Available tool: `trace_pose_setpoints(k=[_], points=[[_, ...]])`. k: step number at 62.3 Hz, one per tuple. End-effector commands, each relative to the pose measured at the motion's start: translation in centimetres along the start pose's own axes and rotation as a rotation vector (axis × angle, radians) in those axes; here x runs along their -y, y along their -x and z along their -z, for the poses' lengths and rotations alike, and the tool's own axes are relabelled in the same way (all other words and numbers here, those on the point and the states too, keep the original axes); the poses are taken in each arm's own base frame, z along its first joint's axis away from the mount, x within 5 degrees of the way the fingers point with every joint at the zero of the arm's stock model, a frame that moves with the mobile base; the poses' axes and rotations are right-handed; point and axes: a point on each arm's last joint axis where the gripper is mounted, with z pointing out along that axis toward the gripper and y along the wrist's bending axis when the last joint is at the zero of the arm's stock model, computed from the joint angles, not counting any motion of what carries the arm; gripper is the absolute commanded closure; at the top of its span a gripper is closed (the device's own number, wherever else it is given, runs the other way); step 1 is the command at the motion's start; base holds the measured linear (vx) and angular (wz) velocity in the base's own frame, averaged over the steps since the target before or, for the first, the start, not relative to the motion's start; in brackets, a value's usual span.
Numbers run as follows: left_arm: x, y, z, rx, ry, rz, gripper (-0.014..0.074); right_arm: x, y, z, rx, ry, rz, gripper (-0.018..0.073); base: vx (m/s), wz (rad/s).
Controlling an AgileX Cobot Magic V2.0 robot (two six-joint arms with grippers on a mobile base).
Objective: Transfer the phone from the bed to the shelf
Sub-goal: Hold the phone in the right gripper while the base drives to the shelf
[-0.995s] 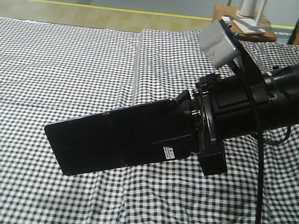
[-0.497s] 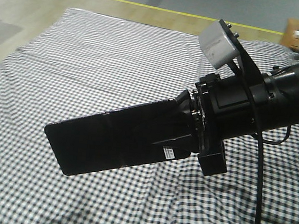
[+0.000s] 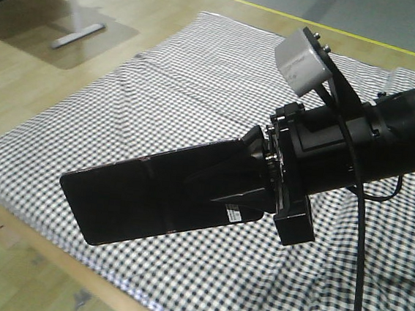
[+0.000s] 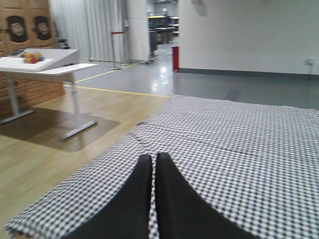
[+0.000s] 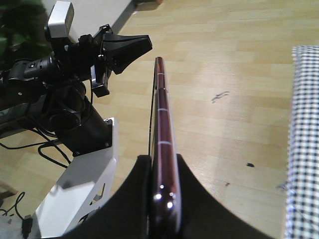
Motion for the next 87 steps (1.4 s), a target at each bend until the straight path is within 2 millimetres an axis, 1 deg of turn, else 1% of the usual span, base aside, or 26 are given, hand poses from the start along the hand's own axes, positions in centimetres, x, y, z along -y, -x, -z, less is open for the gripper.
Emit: trace_pose_setpoints(k=[1,46,87], points=[[-0.05,1.53,0.2,0.105,0.005,0.019,0.0595,-1.89,1.41,1.06,0.073,0.073,0.026,0.0562,-0.14,0.53],[-0.05,1.53,0.2,0.105,0.005,0.019,0.0595,-1.9,1.4,1.06,0.073,0.074,0.024,0.0562,-0.14,0.55],[-0.05,1.53,0.2,0.105,0.005,0.019,0.0595,-1.89,1.41,1.06,0.074,0.072,0.027,0.0562,-0.16,0.63]])
